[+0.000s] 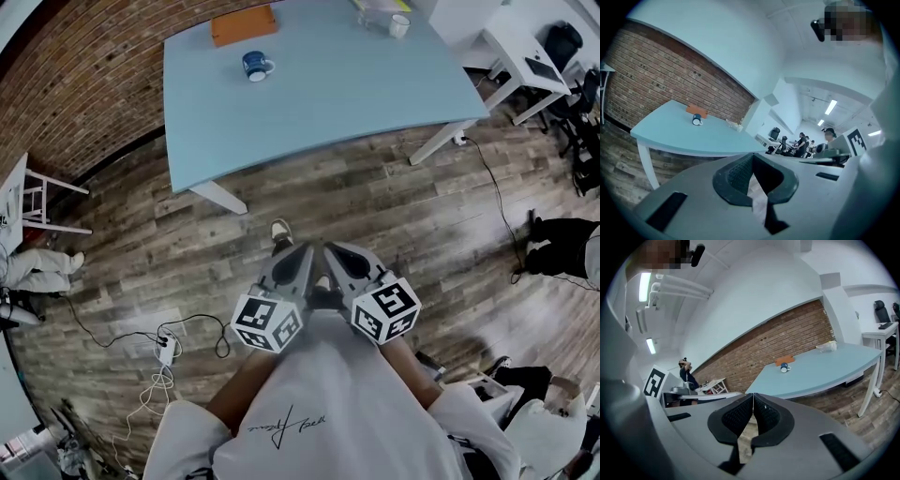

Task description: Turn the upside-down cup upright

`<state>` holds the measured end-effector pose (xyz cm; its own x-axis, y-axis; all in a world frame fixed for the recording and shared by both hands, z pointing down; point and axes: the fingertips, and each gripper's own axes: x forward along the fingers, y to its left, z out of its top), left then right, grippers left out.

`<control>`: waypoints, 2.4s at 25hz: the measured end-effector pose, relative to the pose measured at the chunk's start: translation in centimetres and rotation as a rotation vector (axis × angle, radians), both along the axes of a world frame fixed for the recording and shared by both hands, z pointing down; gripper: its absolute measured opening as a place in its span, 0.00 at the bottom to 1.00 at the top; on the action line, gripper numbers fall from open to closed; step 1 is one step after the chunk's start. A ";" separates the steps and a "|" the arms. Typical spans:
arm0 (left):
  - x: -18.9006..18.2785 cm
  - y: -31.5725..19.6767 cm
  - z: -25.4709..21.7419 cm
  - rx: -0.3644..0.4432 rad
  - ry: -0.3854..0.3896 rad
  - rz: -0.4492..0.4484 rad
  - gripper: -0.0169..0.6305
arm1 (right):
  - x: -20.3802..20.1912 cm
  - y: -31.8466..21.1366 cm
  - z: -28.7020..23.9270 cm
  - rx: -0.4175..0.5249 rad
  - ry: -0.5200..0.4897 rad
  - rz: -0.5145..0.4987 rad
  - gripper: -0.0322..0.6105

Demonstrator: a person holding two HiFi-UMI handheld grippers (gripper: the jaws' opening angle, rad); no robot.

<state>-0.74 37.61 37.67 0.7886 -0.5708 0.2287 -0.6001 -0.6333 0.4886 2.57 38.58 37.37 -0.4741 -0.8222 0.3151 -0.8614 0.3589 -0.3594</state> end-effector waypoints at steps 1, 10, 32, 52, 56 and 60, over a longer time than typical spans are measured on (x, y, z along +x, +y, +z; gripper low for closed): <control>0.0 -0.5 0.0 -0.001 0.004 0.002 0.04 | 0.2 -0.4 0.0 0.000 0.002 0.004 0.08; 0.6 -5.5 -0.3 -0.003 0.001 -0.004 0.04 | 1.3 -5.1 -0.6 -0.005 -0.006 0.020 0.08; -0.1 -19.9 -0.2 -0.059 -0.024 -0.062 0.04 | 2.0 -19.3 0.1 -0.068 -0.024 -0.015 0.08; -4.9 -31.0 -1.4 -0.024 0.044 -0.081 0.04 | -2.7 -29.9 -0.8 -0.031 0.020 -0.036 0.08; -5.6 -32.3 -1.5 -0.046 0.057 -0.111 0.04 | -2.8 -30.7 -1.2 -0.022 0.024 -0.021 0.08; -5.3 -32.9 -1.9 -0.031 0.041 -0.102 0.04 | -2.4 -31.4 -1.4 -0.019 0.021 -0.013 0.08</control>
<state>-6.02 4.68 35.81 0.7360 -0.6416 0.2160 -0.6396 -0.5544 0.5326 0.12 7.18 36.02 -0.4776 -0.8098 0.3408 -0.8641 0.3629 -0.3487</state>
